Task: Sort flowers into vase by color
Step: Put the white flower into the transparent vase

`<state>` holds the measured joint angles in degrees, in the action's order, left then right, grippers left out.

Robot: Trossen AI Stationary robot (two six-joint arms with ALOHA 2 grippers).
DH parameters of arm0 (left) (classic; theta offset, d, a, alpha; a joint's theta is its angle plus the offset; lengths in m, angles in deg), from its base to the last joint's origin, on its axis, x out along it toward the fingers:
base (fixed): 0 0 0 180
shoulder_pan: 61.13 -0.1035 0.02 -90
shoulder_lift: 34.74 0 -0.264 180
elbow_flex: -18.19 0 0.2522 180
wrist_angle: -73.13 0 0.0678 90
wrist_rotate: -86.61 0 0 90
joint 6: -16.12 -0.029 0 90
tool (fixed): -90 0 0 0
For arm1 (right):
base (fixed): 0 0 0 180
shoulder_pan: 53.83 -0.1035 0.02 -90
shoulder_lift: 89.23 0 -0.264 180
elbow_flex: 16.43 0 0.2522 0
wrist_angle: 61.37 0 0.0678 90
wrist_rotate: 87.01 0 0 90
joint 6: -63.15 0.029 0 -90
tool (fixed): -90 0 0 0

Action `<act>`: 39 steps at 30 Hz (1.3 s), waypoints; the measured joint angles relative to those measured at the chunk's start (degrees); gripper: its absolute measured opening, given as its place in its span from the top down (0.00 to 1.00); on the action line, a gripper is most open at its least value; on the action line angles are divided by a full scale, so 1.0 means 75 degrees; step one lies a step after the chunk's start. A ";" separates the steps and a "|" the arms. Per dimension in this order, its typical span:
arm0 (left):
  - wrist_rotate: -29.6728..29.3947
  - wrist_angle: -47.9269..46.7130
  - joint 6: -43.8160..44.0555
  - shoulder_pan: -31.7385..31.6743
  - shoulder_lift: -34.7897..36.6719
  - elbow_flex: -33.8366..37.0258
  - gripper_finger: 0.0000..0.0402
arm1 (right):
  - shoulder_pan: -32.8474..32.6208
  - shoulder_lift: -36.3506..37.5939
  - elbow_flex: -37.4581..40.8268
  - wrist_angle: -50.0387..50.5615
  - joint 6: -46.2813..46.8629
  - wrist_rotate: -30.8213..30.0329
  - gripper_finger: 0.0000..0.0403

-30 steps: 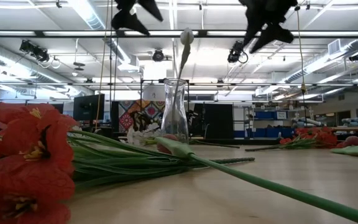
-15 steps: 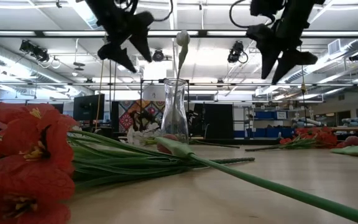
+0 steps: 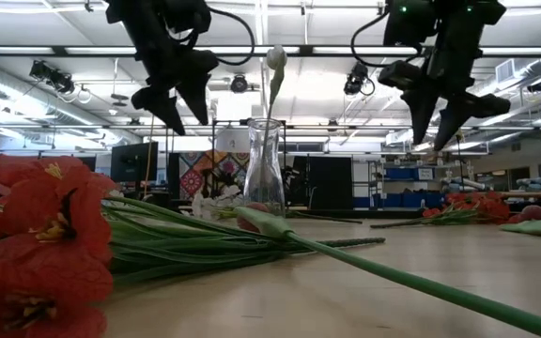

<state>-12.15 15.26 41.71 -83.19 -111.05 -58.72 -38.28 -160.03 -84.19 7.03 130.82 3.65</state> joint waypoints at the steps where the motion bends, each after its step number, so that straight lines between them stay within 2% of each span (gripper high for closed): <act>1: 0.0009 -0.0066 -0.0133 -0.0081 0.0000 0.0000 0.16 | -0.0062 0.0000 0.0000 -0.0035 0.0115 -0.0021 0.61; 8: 0.0560 -0.0201 -0.0937 -0.0935 0.0000 0.0000 0.16 | -0.0524 0.0000 0.0000 -0.0559 0.0781 -0.0144 0.61; 16: 0.0606 -0.0270 -0.1037 -0.1643 0.0000 0.0000 0.16 | -0.0758 0.0000 0.0000 -0.0823 0.1098 -0.0148 0.61; 24: 0.0608 -0.1044 0.0068 -0.1738 0.0000 0.0051 0.16 | -0.0725 0.0000 0.0000 -0.0924 0.1154 -0.0502 0.61; 28: 0.0883 -0.1070 0.0483 -0.1586 0.0006 0.0578 0.16 | -0.0526 0.0000 0.0000 -0.0942 0.0742 -0.0523 0.61; 31: 0.1331 -0.0908 0.1042 -0.1402 0.0038 0.1115 0.16 | -0.0327 0.0000 0.0000 -0.0942 0.0023 -0.0139 0.61; 34: 0.1290 -0.0704 0.1861 -0.1173 0.0038 0.1664 0.16 | -0.0178 0.0000 0.0000 -0.0941 -0.0625 0.0301 0.61; 39: 0.1015 -0.0267 0.3045 -0.1026 0.0035 0.2312 0.16 | 0.0014 0.0000 0.0000 -0.0940 -0.1270 0.0448 0.61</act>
<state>-4.54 13.25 64.55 -90.89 -110.79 -41.39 -38.18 -160.03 -84.19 -0.02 121.30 7.01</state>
